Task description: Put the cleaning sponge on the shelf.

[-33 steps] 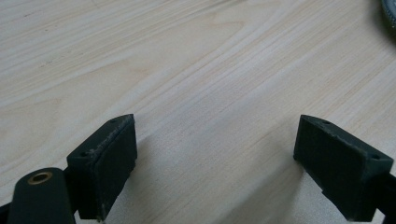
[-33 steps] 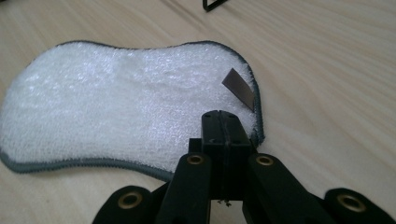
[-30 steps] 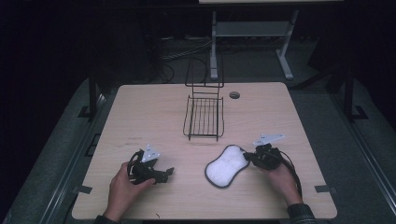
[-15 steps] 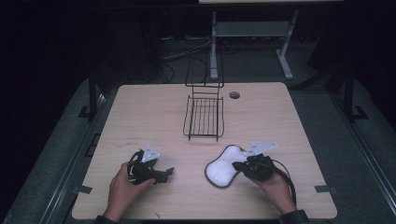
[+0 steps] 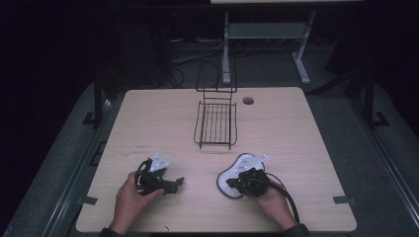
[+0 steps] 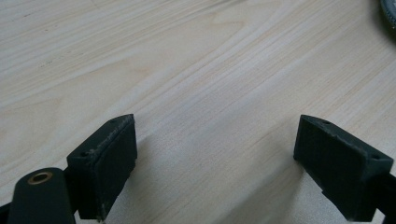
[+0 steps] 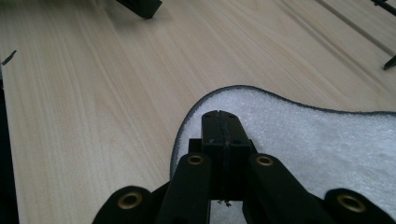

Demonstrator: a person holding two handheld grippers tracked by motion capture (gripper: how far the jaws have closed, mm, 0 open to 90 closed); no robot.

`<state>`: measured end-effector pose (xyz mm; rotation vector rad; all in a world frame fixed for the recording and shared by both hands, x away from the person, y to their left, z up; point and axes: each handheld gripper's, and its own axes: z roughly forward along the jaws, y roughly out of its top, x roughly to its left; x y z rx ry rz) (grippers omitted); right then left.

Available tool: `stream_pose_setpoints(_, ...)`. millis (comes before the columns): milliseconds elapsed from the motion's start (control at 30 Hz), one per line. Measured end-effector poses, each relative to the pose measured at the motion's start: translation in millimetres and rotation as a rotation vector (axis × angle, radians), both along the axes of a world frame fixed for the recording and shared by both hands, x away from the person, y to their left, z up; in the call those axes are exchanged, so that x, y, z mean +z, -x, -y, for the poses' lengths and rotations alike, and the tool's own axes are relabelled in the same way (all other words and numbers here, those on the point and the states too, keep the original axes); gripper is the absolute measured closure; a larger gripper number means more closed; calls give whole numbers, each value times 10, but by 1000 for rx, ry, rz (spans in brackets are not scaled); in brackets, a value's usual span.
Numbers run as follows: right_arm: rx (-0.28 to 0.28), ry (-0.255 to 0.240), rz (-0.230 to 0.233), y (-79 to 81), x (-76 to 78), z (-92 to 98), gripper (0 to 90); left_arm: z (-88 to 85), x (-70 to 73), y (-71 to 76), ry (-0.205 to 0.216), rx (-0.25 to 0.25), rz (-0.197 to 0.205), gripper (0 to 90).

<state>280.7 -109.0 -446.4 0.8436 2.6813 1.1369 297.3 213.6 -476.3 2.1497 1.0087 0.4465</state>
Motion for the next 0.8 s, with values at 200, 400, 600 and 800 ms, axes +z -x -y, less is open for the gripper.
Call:
stream_pose_setpoints(200,4,14,-9,-16,-36,-15,900,0,0,0,0,0,0,125)
stream_pose_setpoints(400,7,24,-8,-1,-33,3,900,0,0,0,0,0,0,125)
stream_pose_setpoints(600,-2,25,-12,29,-35,88,900,0,0,0,0,0,0,125)
stream_pose_setpoints(800,-18,37,-20,69,-25,209,900,0,0,0,1,0,0,125)
